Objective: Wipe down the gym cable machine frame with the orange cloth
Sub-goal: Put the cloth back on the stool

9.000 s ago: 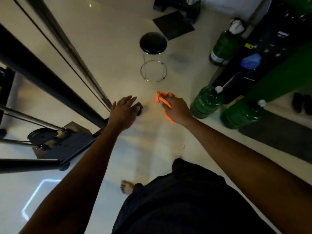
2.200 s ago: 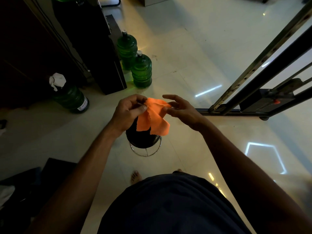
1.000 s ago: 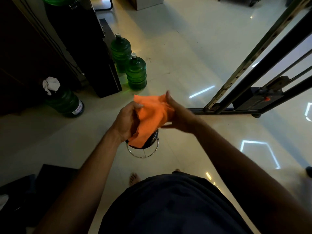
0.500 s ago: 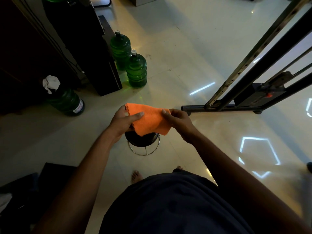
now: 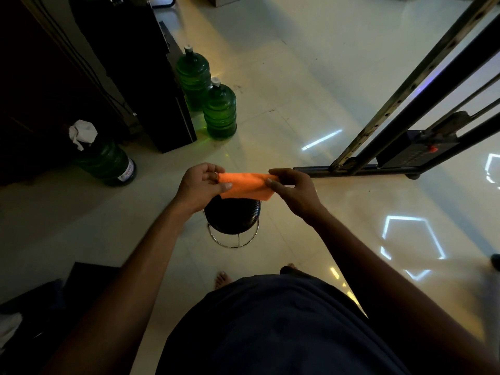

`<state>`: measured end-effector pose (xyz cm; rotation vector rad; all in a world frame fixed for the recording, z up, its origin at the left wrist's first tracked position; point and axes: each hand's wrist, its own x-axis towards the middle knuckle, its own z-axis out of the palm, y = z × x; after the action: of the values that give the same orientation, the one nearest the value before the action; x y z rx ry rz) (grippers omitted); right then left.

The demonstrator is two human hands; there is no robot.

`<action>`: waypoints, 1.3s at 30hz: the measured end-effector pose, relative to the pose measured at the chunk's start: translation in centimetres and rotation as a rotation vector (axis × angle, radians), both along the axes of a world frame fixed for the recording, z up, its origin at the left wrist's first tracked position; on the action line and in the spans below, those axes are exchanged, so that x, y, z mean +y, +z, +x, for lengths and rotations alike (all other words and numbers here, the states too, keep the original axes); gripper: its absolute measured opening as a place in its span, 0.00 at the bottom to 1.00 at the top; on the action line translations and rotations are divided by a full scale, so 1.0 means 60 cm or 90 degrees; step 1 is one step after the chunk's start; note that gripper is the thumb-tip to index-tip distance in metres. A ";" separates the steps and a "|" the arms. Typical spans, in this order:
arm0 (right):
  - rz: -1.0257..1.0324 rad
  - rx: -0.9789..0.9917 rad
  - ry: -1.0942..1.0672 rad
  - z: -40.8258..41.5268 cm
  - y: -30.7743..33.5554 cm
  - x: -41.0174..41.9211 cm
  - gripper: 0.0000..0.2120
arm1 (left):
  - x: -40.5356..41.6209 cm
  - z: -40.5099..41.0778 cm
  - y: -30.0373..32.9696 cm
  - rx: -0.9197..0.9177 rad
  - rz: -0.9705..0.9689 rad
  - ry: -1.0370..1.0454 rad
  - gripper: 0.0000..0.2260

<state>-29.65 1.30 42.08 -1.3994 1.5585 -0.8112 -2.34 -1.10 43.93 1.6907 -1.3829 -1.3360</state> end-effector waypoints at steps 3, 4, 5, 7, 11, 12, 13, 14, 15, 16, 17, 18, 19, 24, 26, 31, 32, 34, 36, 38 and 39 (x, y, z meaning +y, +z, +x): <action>-0.031 0.121 0.031 0.005 -0.001 0.000 0.19 | -0.006 0.017 -0.006 -0.101 -0.050 -0.034 0.17; -0.049 0.167 0.043 0.007 0.000 0.001 0.18 | -0.007 0.020 -0.006 -0.138 -0.070 -0.050 0.17; -0.068 0.208 0.055 0.010 0.000 0.002 0.17 | -0.007 0.023 -0.005 -0.166 -0.086 -0.066 0.16; -0.101 0.265 0.074 0.017 0.000 0.002 0.13 | -0.005 0.026 -0.005 -0.208 -0.113 -0.094 0.13; -0.073 0.238 0.035 0.024 -0.007 -0.002 0.12 | -0.010 0.038 -0.019 -0.255 -0.134 -0.121 0.06; -0.030 0.173 0.029 0.025 -0.006 -0.003 0.14 | -0.014 0.044 -0.025 -0.215 -0.105 -0.123 0.05; 0.020 0.096 0.032 0.027 -0.004 -0.004 0.17 | -0.017 0.051 -0.027 -0.146 -0.059 -0.125 0.05; 0.063 0.028 0.037 0.031 -0.003 -0.004 0.19 | -0.021 0.058 -0.030 -0.057 -0.011 -0.130 0.05; 0.090 -0.023 0.040 0.036 -0.002 -0.005 0.20 | -0.024 0.062 -0.031 0.035 0.024 -0.131 0.06; 0.106 -0.060 0.040 0.043 -0.001 -0.006 0.21 | -0.026 0.064 -0.033 0.118 0.046 -0.123 0.09; 0.119 -0.090 0.038 0.051 0.000 -0.008 0.22 | -0.026 0.064 -0.034 0.192 0.068 -0.104 0.11; 0.135 -0.118 0.029 0.060 -0.001 -0.011 0.23 | -0.027 0.062 -0.038 0.252 0.097 -0.080 0.13; 0.155 -0.142 0.013 0.069 -0.003 -0.014 0.23 | -0.027 0.061 -0.042 0.289 0.131 -0.061 0.17; 0.293 -0.210 -0.083 0.097 -0.037 -0.021 0.22 | 0.004 0.067 -0.105 0.258 0.319 -0.114 0.21; 0.387 -0.254 -0.090 0.100 -0.062 -0.015 0.23 | 0.020 0.073 -0.138 0.259 0.351 -0.055 0.20; 0.427 -0.217 -0.094 0.102 -0.117 -0.002 0.29 | 0.038 0.067 -0.196 0.054 0.292 0.062 0.22; 0.412 -0.179 -0.092 0.110 -0.123 -0.002 0.29 | 0.040 0.063 -0.203 -0.041 0.258 0.062 0.20; 0.378 -0.088 -0.037 0.131 -0.131 -0.006 0.27 | 0.039 0.041 -0.192 -0.006 0.253 0.019 0.13; 0.375 -0.086 0.038 0.152 -0.128 -0.017 0.22 | 0.032 0.015 -0.176 0.226 0.384 0.000 0.22; 0.394 -0.182 0.017 0.159 -0.127 -0.030 0.17 | 0.021 0.006 -0.180 0.395 0.447 0.045 0.25; 0.372 -0.197 -0.020 0.156 -0.131 -0.035 0.15 | 0.016 0.006 -0.192 0.420 0.450 0.069 0.22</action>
<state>-20.28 -0.80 34.23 -0.7873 1.4201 -0.4981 -1.98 -0.16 32.40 1.4466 -0.4514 -2.2111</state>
